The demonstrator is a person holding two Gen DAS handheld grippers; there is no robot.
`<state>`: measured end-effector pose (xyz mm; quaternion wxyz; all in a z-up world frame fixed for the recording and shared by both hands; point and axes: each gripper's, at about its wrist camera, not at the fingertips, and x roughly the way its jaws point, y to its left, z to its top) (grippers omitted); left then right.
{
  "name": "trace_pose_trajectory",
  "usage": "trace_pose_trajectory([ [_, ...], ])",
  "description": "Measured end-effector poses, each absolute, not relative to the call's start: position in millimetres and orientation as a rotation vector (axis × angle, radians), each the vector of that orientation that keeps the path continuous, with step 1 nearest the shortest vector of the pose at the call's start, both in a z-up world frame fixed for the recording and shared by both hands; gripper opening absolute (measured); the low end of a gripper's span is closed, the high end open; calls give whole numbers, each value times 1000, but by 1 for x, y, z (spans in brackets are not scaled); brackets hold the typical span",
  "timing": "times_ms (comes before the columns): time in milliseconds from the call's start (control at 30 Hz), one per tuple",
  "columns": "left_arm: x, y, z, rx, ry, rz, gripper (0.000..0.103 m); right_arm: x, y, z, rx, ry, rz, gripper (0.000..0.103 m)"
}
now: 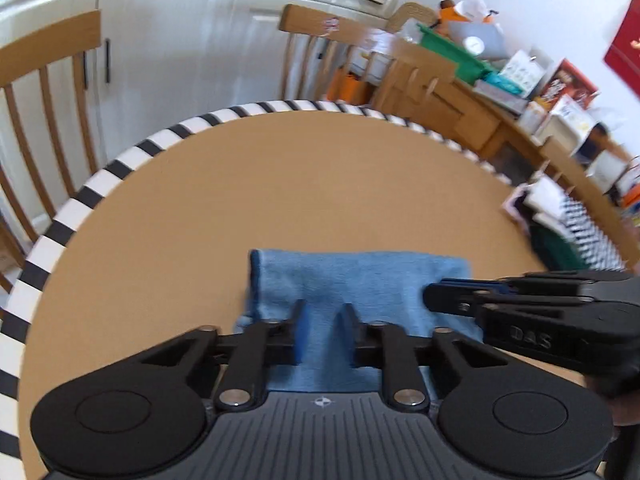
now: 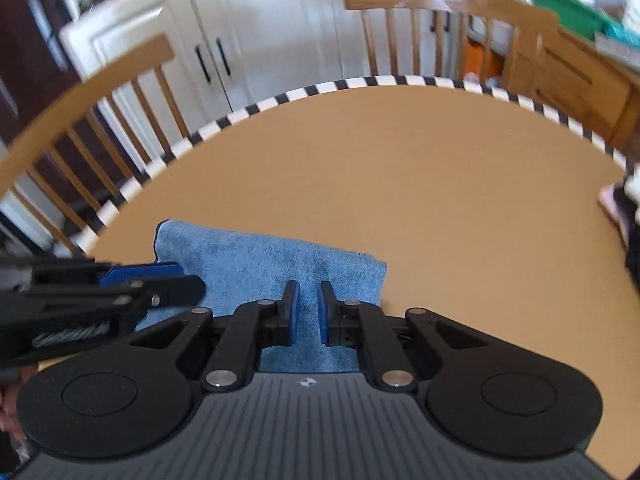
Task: Fold clothes
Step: 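Lift the gripped edge and fold the jeans over onto itself with both grippers, then open both grippers and release the folded jeans on the table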
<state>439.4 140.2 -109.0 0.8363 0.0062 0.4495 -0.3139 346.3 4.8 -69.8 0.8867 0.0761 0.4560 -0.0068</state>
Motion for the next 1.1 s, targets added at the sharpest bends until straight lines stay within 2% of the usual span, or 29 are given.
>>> trace_pose_trajectory([
  [367, 440, 150, -112, -17, 957, -669, 13, 343, 0, -73, 221, 917, -43, 11],
  [533, 425, 153, -95, 58, 928, -701, 14, 331, -11, -63, 307, 882, -64, 11],
  [567, 418, 158, -85, 67, 915, -706, 18, 317, -14, -55, 340, 851, -62, 13],
  [633, 393, 175, -66, 54, 848, -725, 48, 284, -17, -37, 392, 778, -54, 19],
  [667, 379, 184, -59, 47, 826, -740, 49, 267, -15, -33, 398, 763, -48, 23],
  [733, 350, 196, -59, 54, 838, -776, 49, 231, -6, -30, 397, 760, -32, 28],
  [867, 298, 201, -83, 135, 869, -825, 48, 187, 27, -49, 315, 819, 1, 28],
  [933, 288, 197, -98, 210, 858, -810, 43, 186, 39, -63, 264, 846, -3, 28],
  [1100, 279, 199, -108, 276, 853, -794, 44, 197, 46, -77, 215, 889, -3, 29],
])
